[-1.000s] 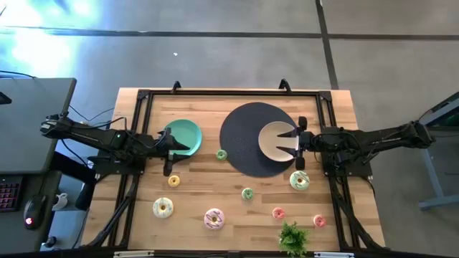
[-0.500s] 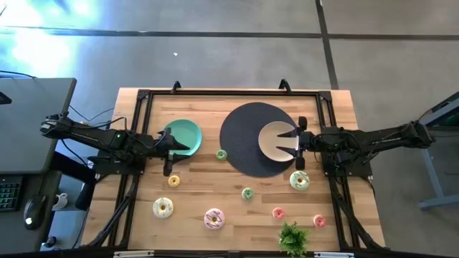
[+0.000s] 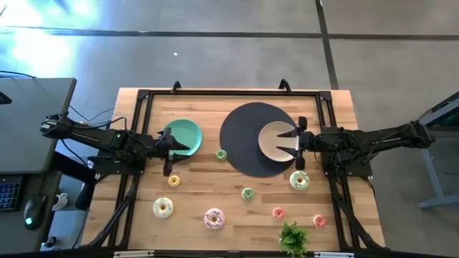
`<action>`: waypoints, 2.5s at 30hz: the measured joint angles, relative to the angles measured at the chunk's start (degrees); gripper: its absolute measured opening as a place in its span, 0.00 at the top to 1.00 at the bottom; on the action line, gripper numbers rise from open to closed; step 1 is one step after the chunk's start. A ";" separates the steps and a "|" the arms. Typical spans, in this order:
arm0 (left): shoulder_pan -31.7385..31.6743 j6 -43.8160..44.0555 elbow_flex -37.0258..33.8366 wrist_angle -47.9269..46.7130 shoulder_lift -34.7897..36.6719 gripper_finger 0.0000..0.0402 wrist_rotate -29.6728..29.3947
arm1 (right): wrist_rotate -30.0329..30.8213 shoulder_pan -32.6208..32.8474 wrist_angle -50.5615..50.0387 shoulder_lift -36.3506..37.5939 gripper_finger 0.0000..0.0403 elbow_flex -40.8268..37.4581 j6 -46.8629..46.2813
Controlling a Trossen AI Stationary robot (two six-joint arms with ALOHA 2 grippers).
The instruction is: Pick & Place donuts
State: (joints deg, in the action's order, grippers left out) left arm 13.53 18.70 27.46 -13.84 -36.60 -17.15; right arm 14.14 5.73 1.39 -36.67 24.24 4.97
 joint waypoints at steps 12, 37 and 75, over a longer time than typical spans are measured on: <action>0.01 0.02 -0.02 -0.10 0.00 0.61 0.09 | 0.00 -0.01 0.00 0.00 0.51 -0.01 0.00; 0.00 4.06 -0.01 -2.71 0.00 0.61 4.51 | 0.00 0.01 0.01 0.00 0.51 0.01 0.00; 0.01 20.39 0.00 -13.80 -0.04 0.61 17.67 | 23.27 -0.10 16.77 0.00 0.51 -0.01 7.54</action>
State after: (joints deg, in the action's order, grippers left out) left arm 13.54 39.09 27.46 -27.64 -36.64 0.52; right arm 37.42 5.63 18.16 -36.67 24.23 12.51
